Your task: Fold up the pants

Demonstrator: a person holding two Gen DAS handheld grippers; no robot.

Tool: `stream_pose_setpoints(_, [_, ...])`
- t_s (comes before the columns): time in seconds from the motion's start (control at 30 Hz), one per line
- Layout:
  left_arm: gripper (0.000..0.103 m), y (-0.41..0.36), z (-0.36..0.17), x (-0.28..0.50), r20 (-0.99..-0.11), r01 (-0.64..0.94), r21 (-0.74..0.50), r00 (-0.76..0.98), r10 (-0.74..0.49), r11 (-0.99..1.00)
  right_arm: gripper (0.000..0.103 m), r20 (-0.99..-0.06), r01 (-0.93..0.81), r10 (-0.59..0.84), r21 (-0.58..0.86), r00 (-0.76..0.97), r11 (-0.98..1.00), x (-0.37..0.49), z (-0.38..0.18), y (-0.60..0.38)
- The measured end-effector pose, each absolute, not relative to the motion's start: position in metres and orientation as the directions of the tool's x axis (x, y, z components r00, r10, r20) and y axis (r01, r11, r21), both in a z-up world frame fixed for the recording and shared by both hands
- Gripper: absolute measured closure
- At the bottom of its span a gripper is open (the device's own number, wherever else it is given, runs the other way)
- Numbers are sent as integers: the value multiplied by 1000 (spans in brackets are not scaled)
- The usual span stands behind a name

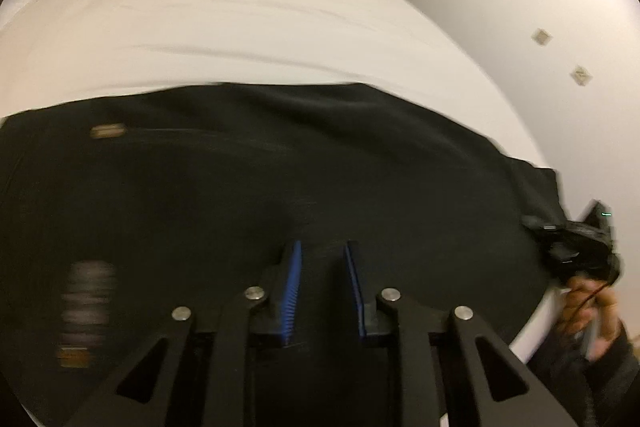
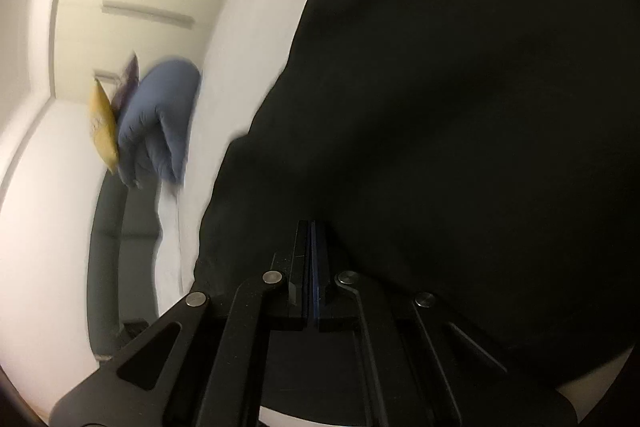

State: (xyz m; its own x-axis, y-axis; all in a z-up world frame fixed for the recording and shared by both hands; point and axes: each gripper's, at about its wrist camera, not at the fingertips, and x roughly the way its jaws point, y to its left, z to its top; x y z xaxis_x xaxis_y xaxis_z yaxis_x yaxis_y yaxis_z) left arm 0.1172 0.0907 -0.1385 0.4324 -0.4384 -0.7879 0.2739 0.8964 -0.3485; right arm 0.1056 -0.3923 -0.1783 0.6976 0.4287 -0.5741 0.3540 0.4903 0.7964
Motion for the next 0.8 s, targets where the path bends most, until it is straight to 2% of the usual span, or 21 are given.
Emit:
stream_pose_setpoints(0.07, [80, 123, -139, 117, -771, 259, -380, 441, -459, 888, 103, -602, 383, 354, 762, 715, 522, 99, -177, -406])
stream_pose_setpoints(0.2, [82, 181, -129, 117, -771, 200, -359, 487, -411, 911, 103, -625, 485, 210, 740, 752, 466, 62, -167, -461])
stream_pose_setpoints(0.23, [77, 194, -123, 115, -782, 169, -316, 510, -358, 933, 103, -644, 513, 171, 718, 746, 470, 55, -161, -467])
stream_pose_setpoints(0.3, [73, 214, -112, 115, -778, 130, -293, 543, -315, 947, 98, -648, 516, 154, 709, 746, 480, 43, -140, -495])
stream_pose_setpoints(0.33, [67, 220, -105, 116, -772, 110, -287, 562, -298, 952, 98, -639, 494, 171, 713, 750, 497, 43, -134, -484])
stream_pose_setpoints(0.37, [56, 219, -97, 119, -761, 108, -279, 582, -288, 954, 98, -631, 470, 195, 718, 751, 514, 50, -128, -469])
stream_pose_setpoints(0.43, [41, 199, -85, 130, -737, 144, -278, 602, -307, 950, 98, -600, 376, 300, 743, 742, 554, 69, -121, -427])
stream_pose_setpoints(0.53, [39, 151, -81, 154, -720, 217, -314, 581, -381, 924, 98, -561, 230, 491, 781, 666, 580, 109, -112, -389])
stream_pose_setpoints(0.63, [37, 99, -99, 180, -763, 290, -300, 499, -411, 909, 98, -530, 113, 645, 813, 551, 571, 163, -120, -302])
stream_pose_setpoints(0.77, [37, 79, -128, 202, -816, 267, -284, 437, -379, 921, 98, -528, 130, 710, 834, 467, 535, 216, -160, -235])
stream_pose_setpoints(0.8, [37, 80, -129, 203, -811, 272, -281, 446, -379, 921, 103, -574, 164, 680, 805, 456, 570, 228, -174, -244])
